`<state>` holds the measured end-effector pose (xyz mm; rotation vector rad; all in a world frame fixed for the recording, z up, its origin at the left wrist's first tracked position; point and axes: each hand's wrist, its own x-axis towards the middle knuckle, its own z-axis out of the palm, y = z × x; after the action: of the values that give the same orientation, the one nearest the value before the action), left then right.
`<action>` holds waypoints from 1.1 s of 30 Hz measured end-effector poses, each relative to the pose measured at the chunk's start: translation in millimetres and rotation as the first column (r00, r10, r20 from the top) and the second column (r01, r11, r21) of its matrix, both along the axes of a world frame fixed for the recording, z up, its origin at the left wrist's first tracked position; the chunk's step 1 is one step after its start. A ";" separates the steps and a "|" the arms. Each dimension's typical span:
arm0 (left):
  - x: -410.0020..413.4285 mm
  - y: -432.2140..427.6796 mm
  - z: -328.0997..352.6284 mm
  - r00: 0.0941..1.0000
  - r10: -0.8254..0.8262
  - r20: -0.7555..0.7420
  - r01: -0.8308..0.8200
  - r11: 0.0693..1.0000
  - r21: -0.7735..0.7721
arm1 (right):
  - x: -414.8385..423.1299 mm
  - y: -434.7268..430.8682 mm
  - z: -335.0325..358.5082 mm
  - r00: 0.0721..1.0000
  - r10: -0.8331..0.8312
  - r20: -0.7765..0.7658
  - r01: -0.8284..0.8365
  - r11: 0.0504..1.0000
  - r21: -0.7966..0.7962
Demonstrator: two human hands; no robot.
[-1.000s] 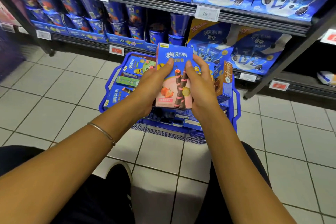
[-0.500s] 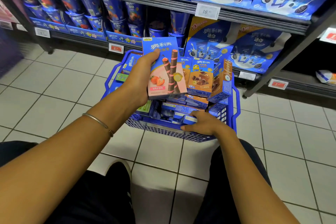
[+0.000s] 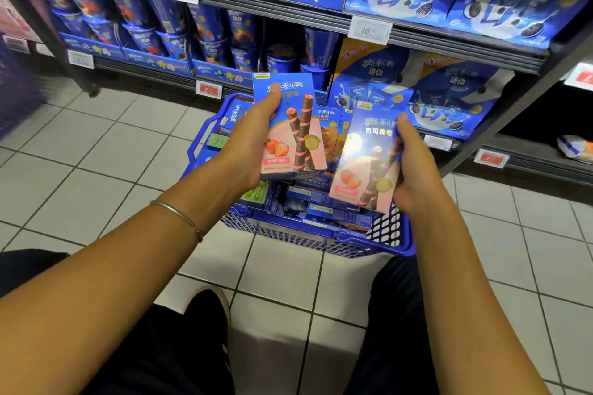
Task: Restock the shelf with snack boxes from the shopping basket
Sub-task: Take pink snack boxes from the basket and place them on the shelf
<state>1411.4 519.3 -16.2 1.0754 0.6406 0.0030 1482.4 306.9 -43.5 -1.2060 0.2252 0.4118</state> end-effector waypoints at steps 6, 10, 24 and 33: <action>-0.8 -4.4 -7.3 0.995 0.008 -0.097 0.003 0.994 0.113 | -0.5 -5.2 23.0 0.995 0.088 -0.053 -0.071 0.961 0.269; -4.7 -12.4 -10.6 0.991 -0.055 -0.126 0.071 0.990 0.124 | -8.3 20.1 26.5 0.983 0.146 0.108 -0.154 0.986 0.068; -0.5 -23.0 -11.7 0.971 -0.216 -0.101 0.221 0.974 0.047 | -32.1 61.4 -7.0 0.988 0.148 0.051 -0.141 0.984 -0.111; -7.1 -15.8 -5.7 0.942 -0.318 0.106 0.310 0.946 0.091 | -31.3 56.0 3.6 0.982 0.182 0.049 -0.188 0.969 0.162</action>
<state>1404.2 503.6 -21.9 1.2300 0.3577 -0.1864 1451.2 362.9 -39.9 -1.0723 0.0475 0.5618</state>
